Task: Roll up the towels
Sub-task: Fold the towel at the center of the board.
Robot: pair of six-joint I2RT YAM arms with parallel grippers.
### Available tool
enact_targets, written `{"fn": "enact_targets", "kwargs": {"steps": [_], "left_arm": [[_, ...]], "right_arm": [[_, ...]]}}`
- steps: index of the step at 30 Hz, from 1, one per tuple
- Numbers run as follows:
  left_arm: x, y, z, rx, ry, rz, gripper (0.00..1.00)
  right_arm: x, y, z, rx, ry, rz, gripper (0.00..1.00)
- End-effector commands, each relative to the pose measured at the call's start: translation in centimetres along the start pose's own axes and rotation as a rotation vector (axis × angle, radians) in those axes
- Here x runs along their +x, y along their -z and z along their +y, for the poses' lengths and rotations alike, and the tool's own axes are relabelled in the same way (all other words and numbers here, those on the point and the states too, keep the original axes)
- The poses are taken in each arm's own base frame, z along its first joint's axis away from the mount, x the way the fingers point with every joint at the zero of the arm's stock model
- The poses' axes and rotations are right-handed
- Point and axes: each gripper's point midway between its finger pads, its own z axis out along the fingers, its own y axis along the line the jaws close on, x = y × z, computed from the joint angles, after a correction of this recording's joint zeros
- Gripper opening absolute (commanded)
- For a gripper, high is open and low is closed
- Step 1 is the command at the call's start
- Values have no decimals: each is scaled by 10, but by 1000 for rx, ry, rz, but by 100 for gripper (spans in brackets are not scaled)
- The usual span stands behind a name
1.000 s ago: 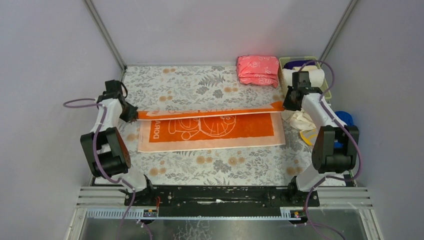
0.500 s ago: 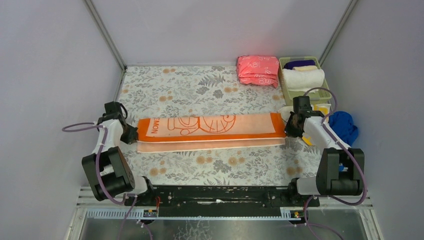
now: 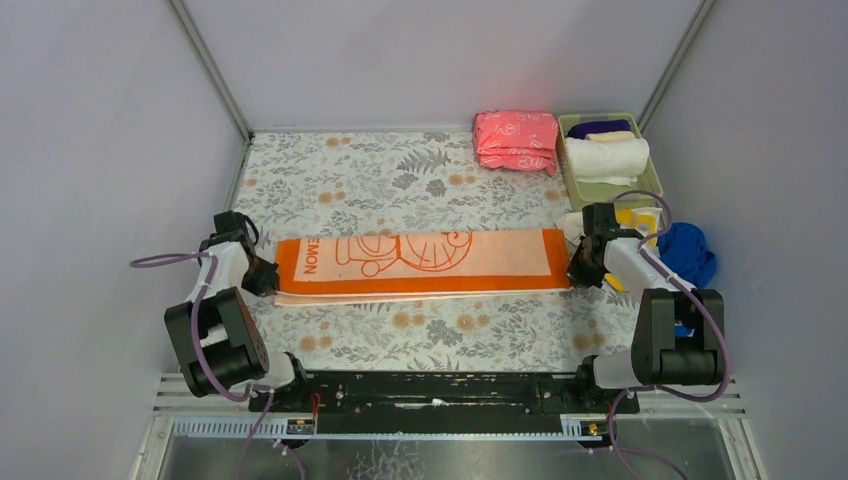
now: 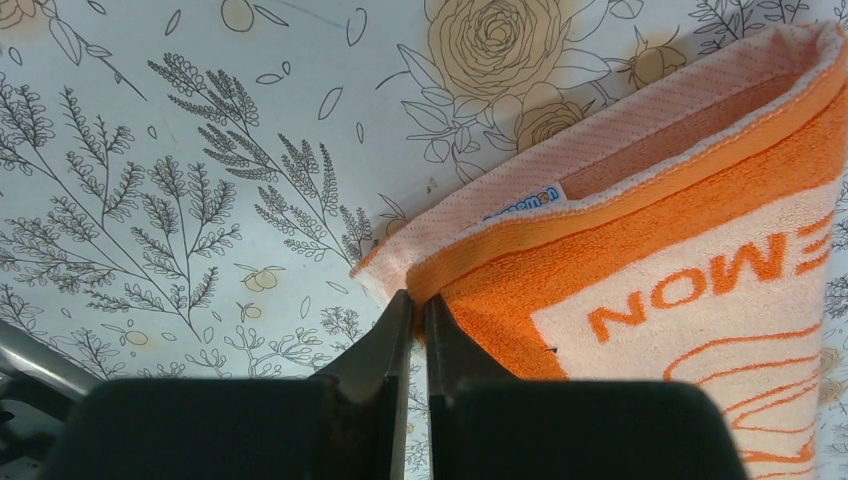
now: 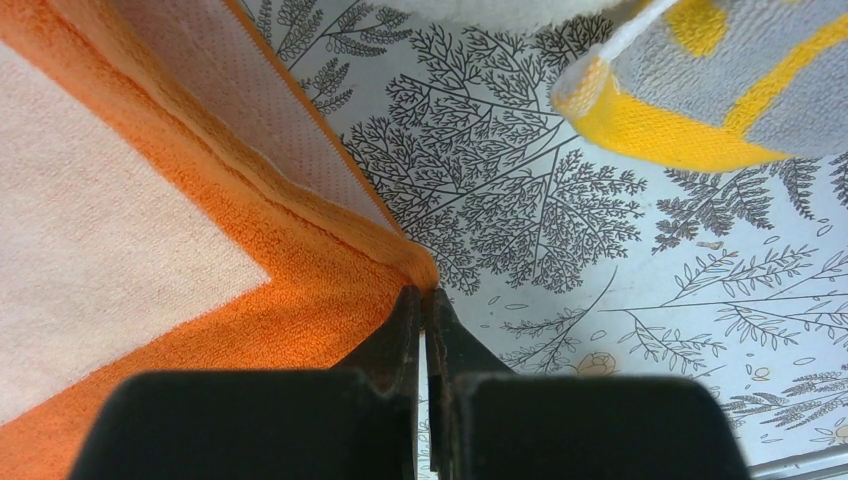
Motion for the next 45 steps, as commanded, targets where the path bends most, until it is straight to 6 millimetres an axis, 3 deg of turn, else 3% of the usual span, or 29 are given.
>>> {"fn": "enact_targets", "kwargs": {"steps": [1,6,14,18,23,31,33,37,42,45], "left_arm": [[-12,-4,8,-42,33,-59,0],[-8,-8,16,-78,40,-45,0],[-21,8,15,-78,51,-102,0],[-5,-2,26,-116,80,-63,0],[-4,0,29,-112,119,-87,0],[20,-20,43,-161,186,-23,0],[26,-25,47,-175,195,-11,5],[27,-30,52,-203,205,-6,5],[12,-21,49,-197,210,-59,21],[4,-11,46,-181,205,-86,42]], "right_arm": [[-6,-5,-13,68,-32,-26,0],[-4,-12,-15,90,-25,-9,0],[-1,-15,-12,80,-41,7,0],[-5,-9,-11,72,-43,-10,0],[-8,-2,-13,69,-44,-30,0],[-9,-9,-13,86,-40,-24,0],[-10,-9,-12,81,-40,-26,0],[-13,-11,-10,79,-39,-25,0],[-12,-11,-8,64,-24,-19,7],[-14,-6,-6,50,-13,-24,19]]}}
